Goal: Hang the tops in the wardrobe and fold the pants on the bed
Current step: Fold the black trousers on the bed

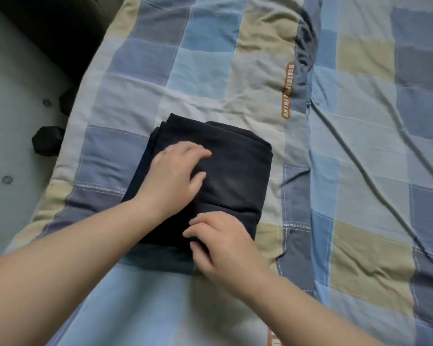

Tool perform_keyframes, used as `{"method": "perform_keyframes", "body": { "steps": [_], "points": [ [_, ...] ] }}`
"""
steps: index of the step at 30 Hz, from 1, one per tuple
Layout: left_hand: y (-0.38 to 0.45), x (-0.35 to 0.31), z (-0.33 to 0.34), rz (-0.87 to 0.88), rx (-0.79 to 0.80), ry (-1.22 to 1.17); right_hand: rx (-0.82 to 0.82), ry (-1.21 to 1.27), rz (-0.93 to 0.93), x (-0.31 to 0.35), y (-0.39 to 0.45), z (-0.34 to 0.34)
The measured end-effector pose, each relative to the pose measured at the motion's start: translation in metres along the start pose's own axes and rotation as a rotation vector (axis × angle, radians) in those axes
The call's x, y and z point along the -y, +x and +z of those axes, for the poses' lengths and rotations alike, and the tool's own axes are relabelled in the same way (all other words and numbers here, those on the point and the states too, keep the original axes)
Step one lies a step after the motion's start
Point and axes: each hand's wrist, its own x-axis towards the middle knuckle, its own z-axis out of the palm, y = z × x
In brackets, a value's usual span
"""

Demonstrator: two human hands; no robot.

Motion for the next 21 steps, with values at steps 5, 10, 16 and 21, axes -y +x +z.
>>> {"method": "perform_keyframes", "body": {
  "steps": [5,10,16,21],
  "points": [
    [-0.053,-0.048,0.033,0.42,0.154,0.063,-0.099,-0.177,0.355,-0.077,0.004,-0.056],
    [-0.063,-0.06,0.052,0.532,0.251,0.216,0.03,-0.13,0.578,-0.121,0.045,-0.083],
    [-0.05,-0.052,0.047,0.533,0.23,0.299,0.041,-0.327,0.558,-0.135,0.081,-0.088],
    [-0.066,-0.054,0.051,0.621,0.242,0.203,-0.157,-0.278,0.603,-0.14,0.091,-0.093]
  ]
}}
